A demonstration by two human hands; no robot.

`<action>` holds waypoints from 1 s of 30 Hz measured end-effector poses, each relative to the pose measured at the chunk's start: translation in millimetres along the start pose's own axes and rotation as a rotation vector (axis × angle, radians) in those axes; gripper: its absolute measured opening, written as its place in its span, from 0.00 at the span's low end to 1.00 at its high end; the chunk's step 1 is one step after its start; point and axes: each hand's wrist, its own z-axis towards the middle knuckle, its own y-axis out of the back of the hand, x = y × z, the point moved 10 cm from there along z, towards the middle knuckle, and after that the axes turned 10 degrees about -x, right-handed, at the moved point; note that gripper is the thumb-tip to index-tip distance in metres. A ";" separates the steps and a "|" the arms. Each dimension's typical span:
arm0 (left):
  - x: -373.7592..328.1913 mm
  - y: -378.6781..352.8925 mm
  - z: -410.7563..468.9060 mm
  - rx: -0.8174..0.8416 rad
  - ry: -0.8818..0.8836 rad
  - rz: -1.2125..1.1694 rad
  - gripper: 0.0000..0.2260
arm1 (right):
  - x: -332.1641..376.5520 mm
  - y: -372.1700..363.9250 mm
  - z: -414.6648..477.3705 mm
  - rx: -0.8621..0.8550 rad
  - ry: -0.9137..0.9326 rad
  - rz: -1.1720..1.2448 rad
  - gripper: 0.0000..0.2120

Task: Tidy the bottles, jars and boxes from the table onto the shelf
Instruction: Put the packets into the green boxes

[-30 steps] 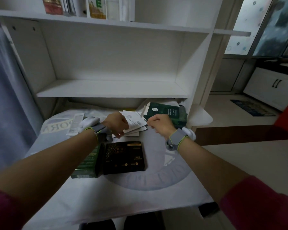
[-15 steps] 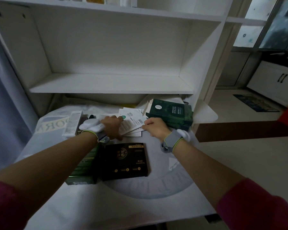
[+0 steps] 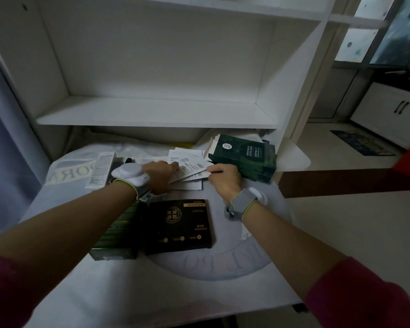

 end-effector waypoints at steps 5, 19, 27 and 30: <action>2.1 17.9 -10.4 -0.107 0.046 0.032 0.20 | 16.4 1.5 -10.5 -0.014 0.054 0.064 0.17; 7.8 84.9 -39.1 -0.348 0.053 -0.238 0.11 | 27.0 21.1 -19.8 -0.114 0.080 -0.024 0.08; 51.3 69.2 -38.4 -0.387 0.313 -0.610 0.18 | 20.1 11.3 -18.1 -0.020 -0.034 0.179 0.06; 64.4 46.1 -39.2 -0.315 0.410 -0.734 0.20 | 16.9 4.0 -14.9 -0.001 -0.048 0.189 0.09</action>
